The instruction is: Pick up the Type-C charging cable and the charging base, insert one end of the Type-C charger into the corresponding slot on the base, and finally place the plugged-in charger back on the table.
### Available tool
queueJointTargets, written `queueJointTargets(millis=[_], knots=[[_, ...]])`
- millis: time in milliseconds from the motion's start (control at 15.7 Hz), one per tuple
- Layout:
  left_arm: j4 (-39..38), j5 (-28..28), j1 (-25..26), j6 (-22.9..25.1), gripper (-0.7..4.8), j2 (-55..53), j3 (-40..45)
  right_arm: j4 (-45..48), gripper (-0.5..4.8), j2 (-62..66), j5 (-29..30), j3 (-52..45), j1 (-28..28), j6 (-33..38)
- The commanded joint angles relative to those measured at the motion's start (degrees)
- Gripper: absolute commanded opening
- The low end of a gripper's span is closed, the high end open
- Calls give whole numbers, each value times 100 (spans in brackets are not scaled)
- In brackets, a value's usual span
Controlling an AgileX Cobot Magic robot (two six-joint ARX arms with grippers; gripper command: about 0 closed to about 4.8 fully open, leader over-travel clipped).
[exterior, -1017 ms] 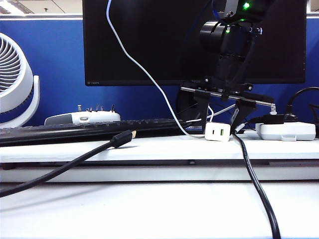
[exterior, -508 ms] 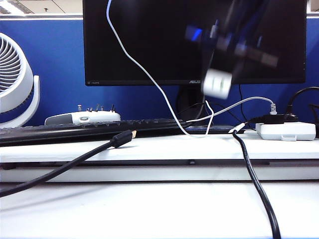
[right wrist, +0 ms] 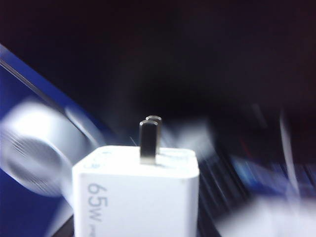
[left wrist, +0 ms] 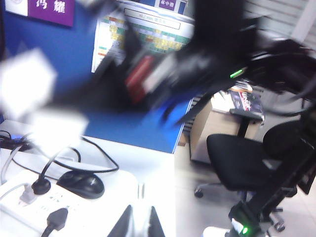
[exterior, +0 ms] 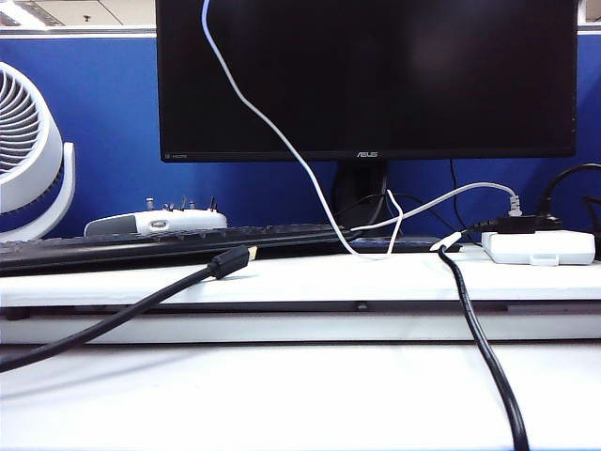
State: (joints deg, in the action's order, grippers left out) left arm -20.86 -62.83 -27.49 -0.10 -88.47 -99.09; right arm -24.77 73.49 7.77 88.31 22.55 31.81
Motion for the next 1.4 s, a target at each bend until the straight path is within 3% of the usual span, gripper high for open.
queueJointTargets(millis=[64,381,508,762,1144,1398], knots=[[811,-214,-13,-1038,-6,46,-15,1464,-6,-363,221,39,9,621],[3381,-278,-17,-3534,-6,46,-15,3263,-5,-345,1047,35,11,1980],[3694,-114,-17,-4006,-6,46,-15,3550,-5,-337,1047,33,11,2240],[3738,616,-59,-4592,-6,33,-15,4094,-6,-310,1108,33,11,2420],[3807,435,-87,-5453,-6,31,-15,4138,-6,-111,1493,33,11,2594],[3849,203,-282,-5628,-6,26,-13,4225,-6,61,1685,33,17,2673]])
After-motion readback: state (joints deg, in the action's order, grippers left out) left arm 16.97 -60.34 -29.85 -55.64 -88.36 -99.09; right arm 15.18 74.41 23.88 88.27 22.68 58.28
